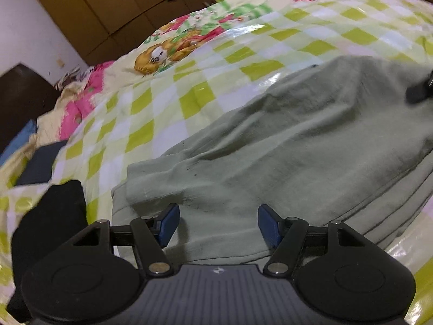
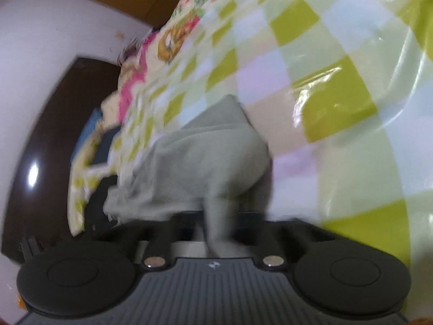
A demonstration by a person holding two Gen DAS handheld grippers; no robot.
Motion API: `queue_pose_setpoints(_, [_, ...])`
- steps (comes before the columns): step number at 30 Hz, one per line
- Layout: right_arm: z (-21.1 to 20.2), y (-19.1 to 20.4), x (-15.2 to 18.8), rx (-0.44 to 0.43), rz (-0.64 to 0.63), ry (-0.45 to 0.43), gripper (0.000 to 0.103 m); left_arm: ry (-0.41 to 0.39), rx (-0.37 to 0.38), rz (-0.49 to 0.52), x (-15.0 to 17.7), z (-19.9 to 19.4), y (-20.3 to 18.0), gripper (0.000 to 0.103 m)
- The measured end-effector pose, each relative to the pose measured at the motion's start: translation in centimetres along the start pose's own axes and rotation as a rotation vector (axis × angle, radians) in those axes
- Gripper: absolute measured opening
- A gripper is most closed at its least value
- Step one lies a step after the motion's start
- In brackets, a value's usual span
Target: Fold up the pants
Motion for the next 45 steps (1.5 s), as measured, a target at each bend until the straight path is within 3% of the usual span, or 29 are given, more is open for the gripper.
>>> queue_pose_setpoints(3, [-3.4,4.3,1.1,-0.057,-0.174,-0.076,0.006,0.01,0.025,0.003,0.1,-0.5,-0.6,0.077])
queue_pose_setpoints(4, [-3.5,3.8,1.2,-0.029,-0.198,-0.092,0.007,0.014,0.028,0.011,0.1,-0.6,-0.9,0.077])
queue_pose_setpoints(6, [-1.8,0.2,1.2,0.072,-0.114,-0.024,0.018,0.023,0.005,0.048,0.0,-0.5,-1.5,0.077])
queue_pose_setpoints(7, [-1.1,-1.4,1.2,0.081,-0.043,0.013,0.018,0.026,-0.005,0.06,0.0,-0.7,-1.8,0.077])
queue_pose_setpoints(9, [-0.5,-2.9,0.9,0.007,0.051,0.011,0.021,0.035,0.001,0.061,-0.1,-1.0,-1.9,0.077])
queue_pose_setpoints(11, [-0.3,-3.4,0.0,-0.072,0.124,-0.023,0.035,0.038,0.0,0.057,0.0,-1.5,-1.8,0.077])
queue_pose_setpoints(12, [-0.1,-3.5,-0.5,-0.127,0.145,-0.031,0.052,0.037,0.0,0.061,-0.1,-1.8,-1.8,0.077])
queue_pose_setpoints(13, [0.4,-3.7,-0.7,-0.171,0.169,-0.031,0.061,0.036,-0.002,0.061,-0.2,-1.9,-1.8,0.077])
queue_pose_setpoints(14, [0.9,-4.2,-0.7,-0.185,0.2,-0.026,0.059,0.04,-0.006,0.057,-0.2,-2.0,-1.9,0.077])
queue_pose_setpoints(15, [1.7,-4.9,-0.7,-0.187,0.248,-0.016,0.045,0.05,-0.005,0.056,-0.2,-1.8,-2.0,0.077])
queue_pose_setpoints(16, [2.2,-5.4,-0.5,-0.185,0.3,0.007,0.015,0.054,-0.004,0.065,-0.1,-1.7,-2.4,0.077])
queue_pose_setpoints(17, [2.4,-5.5,-0.3,-0.21,0.345,0.039,0.008,0.053,-0.015,0.079,0.1,-1.5,-2.7,0.077])
queue_pose_setpoints(19, [1.1,-4.6,-0.6,-0.266,0.336,-0.009,0.007,0.053,-0.029,0.092,0.1,-1.6,-3.1,0.077])
queue_pose_setpoints(23, [-2.9,-4.5,-0.9,-0.304,0.324,-0.099,0.007,0.039,0.046,0.09,-0.5,-2.7,-5.0,0.076])
queue_pose_setpoints(30, [-7.8,-9.7,-1.7,-0.138,0.355,-0.166,0.007,-0.037,0.141,0.124,-3.6,-5.7,-9.3,0.076])
queue_pose_setpoints(34, [-11.5,-11.2,-2.1,-0.019,0.315,-0.189,0.007,-0.116,0.204,0.064,-6.7,-7.1,-11.5,0.076])
queue_pose_setpoints(36, [-12.5,-11.2,-1.8,0.013,0.306,-0.187,0.007,-0.197,0.172,0.022,-9.0,-7.5,-12.5,0.077])
queue_pose_setpoints(39, [-13.2,-10.0,-1.8,0.022,0.303,-0.202,0.007,-0.258,0.128,0.007,-11.2,-6.6,-14.6,0.077])
queue_pose_setpoints(42, [-14.3,-9.1,-2.0,0.006,0.298,-0.234,0.007,-0.137,0.118,0.119,-10.5,-3.0,-18.1,0.076])
queue_pose_setpoints(45, [-14.6,-7.7,-2.5,0.042,0.256,-0.241,0.007,-0.21,0.098,0.149,-9.2,-4.9,-18.7,0.076])
Point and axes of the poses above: each gripper's, at about its wrist camera, not at the fingertips, and z roughly the way its jaws point, y to its left, x to its underside, the point moved 9 cm from there along z, roughly the way its jaws point, and after that the axes turned 5 degrees about y, right-handed, at the moved point
